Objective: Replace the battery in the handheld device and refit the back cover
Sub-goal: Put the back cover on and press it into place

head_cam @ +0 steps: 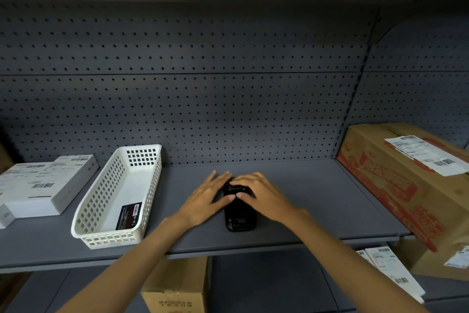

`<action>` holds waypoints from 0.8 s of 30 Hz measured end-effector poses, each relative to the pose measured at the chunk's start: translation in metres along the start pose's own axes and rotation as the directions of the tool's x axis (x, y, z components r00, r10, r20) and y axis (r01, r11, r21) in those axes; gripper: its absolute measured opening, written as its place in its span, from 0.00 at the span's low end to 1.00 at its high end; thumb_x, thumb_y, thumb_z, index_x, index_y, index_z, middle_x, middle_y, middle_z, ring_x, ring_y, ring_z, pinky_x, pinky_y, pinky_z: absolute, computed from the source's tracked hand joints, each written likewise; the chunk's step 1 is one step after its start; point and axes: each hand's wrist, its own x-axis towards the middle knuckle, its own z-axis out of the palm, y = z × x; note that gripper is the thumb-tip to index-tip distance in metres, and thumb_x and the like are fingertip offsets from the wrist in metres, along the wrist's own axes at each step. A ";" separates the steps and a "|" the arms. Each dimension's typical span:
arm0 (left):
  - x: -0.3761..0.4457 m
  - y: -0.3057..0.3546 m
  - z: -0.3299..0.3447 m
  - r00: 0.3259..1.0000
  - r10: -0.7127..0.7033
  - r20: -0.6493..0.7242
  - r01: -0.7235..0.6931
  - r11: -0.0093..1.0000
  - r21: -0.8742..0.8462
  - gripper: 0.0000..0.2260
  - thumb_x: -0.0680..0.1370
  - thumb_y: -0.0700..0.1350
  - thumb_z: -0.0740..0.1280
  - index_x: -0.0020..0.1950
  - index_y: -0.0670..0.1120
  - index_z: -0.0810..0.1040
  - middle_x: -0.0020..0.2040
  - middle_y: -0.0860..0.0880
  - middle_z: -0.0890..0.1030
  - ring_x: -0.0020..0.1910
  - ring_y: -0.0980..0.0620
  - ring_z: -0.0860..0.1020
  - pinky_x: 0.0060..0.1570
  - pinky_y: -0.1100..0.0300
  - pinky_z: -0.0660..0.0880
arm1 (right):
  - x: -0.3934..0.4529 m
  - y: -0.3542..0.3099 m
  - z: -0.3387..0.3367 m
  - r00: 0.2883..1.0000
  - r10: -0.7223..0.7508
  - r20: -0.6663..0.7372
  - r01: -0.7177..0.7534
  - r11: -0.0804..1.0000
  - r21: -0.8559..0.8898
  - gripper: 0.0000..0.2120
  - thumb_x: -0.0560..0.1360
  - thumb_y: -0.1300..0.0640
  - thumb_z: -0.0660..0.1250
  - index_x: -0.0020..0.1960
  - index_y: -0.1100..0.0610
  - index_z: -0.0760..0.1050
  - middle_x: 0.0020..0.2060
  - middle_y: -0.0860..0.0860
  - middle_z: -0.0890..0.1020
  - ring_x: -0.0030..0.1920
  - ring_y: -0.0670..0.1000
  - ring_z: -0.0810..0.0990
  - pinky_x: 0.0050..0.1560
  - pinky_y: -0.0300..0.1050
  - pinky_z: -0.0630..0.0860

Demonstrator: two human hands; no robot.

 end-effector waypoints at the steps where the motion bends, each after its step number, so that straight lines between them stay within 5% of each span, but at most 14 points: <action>1: 0.002 -0.001 0.001 1.000 -0.019 0.003 0.019 1.000 -0.012 0.32 0.78 0.64 0.57 0.79 0.55 0.54 0.79 0.59 0.55 0.79 0.56 0.45 0.77 0.53 0.52 | 0.004 -0.002 0.003 1.000 0.002 -0.015 -0.002 1.000 -0.003 0.18 0.81 0.52 0.63 0.70 0.50 0.72 0.68 0.46 0.75 0.69 0.47 0.68 0.66 0.40 0.65; 17: 0.006 -0.012 0.009 0.997 -0.071 -0.026 0.068 0.993 -0.094 0.30 0.77 0.61 0.64 0.77 0.57 0.60 0.77 0.58 0.62 0.80 0.53 0.48 0.78 0.50 0.51 | 0.006 0.013 0.031 0.989 0.079 -0.121 -0.051 0.975 0.216 0.12 0.79 0.54 0.66 0.62 0.49 0.80 0.65 0.45 0.78 0.67 0.47 0.70 0.68 0.41 0.64; 24: 0.004 -0.009 0.011 0.995 -0.078 -0.062 0.070 0.991 -0.118 0.29 0.78 0.58 0.65 0.77 0.56 0.61 0.77 0.57 0.64 0.79 0.54 0.49 0.78 0.51 0.49 | 0.011 0.019 0.028 0.995 0.083 -0.048 -0.065 0.951 0.302 0.13 0.78 0.55 0.67 0.61 0.48 0.81 0.64 0.45 0.77 0.67 0.47 0.69 0.68 0.41 0.62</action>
